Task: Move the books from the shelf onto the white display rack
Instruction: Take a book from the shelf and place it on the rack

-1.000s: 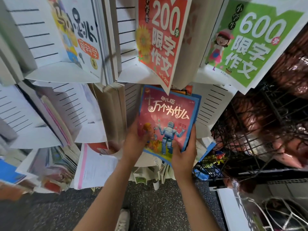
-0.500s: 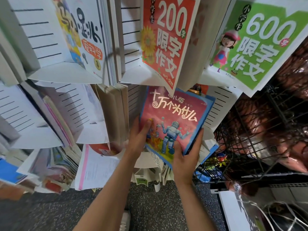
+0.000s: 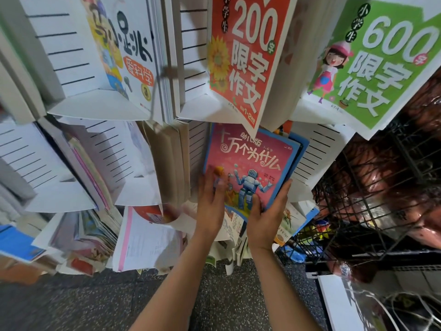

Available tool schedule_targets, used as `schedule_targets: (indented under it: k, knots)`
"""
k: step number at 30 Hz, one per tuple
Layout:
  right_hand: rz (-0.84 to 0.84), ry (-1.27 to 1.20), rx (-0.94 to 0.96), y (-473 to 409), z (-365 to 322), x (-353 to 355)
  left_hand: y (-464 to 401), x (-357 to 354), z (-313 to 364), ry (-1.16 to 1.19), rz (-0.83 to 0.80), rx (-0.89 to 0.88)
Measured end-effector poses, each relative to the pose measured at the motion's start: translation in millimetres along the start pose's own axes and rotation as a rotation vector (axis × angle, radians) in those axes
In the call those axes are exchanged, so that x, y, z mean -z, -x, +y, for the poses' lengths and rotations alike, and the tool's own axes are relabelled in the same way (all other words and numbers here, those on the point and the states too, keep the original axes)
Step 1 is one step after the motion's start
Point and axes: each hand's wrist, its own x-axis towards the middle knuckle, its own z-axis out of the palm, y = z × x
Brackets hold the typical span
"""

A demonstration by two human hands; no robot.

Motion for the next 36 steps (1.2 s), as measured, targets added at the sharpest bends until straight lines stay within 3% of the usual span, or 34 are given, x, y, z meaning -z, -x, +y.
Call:
schedule_targets:
  k: [6,10,14,21,29,36]
  knots:
    - [-0.022,-0.038,-0.147,5.9,-9.1,4.8,0.6,-8.9,5.2,0.153,-0.088,0.072]
    - [-0.089,0.000,-0.028,9.2,-16.5,-0.9,-12.0,-0.2,21.0,0.251,-0.138,0.113]
    - [-0.062,-0.005,-0.028,-0.7,-19.0,-9.1,-19.2,1.5,31.6,0.226,-0.189,0.181]
    - [-0.154,-0.044,-0.195,-25.7,-11.8,12.4,1.1,-18.4,52.4,0.277,-0.169,0.184]
    - [-0.264,-0.145,-0.231,-49.0,-38.0,32.1,5.4,-34.7,78.2,0.271,-0.126,0.098]
    - [-0.306,-0.041,-0.262,-61.0,-31.3,16.3,-0.3,-37.1,74.1,0.345,-0.075,0.272]
